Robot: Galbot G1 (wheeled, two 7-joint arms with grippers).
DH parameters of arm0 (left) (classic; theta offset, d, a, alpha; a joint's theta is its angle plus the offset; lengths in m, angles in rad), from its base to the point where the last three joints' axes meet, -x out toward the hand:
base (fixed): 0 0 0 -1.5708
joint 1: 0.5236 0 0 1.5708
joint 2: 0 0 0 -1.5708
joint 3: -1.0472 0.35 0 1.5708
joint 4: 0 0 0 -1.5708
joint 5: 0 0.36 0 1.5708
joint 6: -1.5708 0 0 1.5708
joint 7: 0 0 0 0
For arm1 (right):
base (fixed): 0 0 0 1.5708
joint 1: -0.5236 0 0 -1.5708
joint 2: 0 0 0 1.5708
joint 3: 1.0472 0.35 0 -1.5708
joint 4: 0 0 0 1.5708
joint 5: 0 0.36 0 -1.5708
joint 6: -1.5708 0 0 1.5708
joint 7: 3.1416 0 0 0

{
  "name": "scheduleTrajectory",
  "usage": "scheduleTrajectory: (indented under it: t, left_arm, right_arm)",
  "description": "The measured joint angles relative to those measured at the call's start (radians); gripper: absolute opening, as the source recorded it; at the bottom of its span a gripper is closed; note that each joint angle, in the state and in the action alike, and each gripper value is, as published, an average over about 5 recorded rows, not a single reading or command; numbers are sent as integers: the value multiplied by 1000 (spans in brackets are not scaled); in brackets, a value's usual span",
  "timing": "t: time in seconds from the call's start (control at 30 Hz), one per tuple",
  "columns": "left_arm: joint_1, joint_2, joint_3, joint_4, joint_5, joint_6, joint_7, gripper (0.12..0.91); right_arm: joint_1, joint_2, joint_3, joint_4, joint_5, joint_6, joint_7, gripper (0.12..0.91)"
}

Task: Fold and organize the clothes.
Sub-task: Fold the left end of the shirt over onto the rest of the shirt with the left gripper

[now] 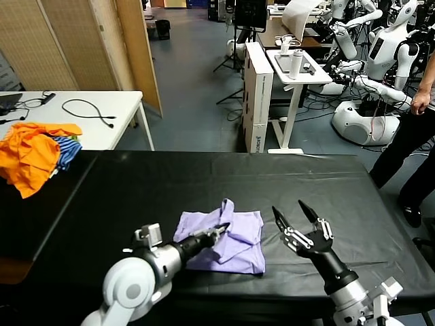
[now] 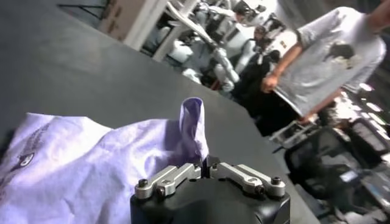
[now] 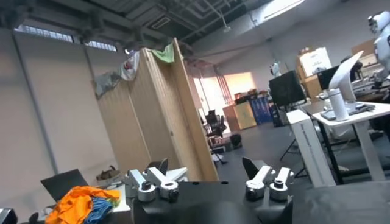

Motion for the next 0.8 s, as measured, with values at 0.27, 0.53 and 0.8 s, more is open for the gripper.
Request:
scheduleTrajectory:
  t: [0.27, 0.53, 0.8]
  left_arm:
    - [-30, -20, 44, 36, 14, 0, 0, 182]
    - [-36, -45, 60, 79, 62, 0, 21, 182]
    - [-46, -90, 78, 136, 115, 0, 50, 182]
  right_arm:
    - [-10, 11, -2, 6, -13, 1, 1, 907]
    - [-7, 12, -17, 6, -31, -2, 5, 907]
    - [-1, 10, -22, -18, -46, -13, 17, 907]
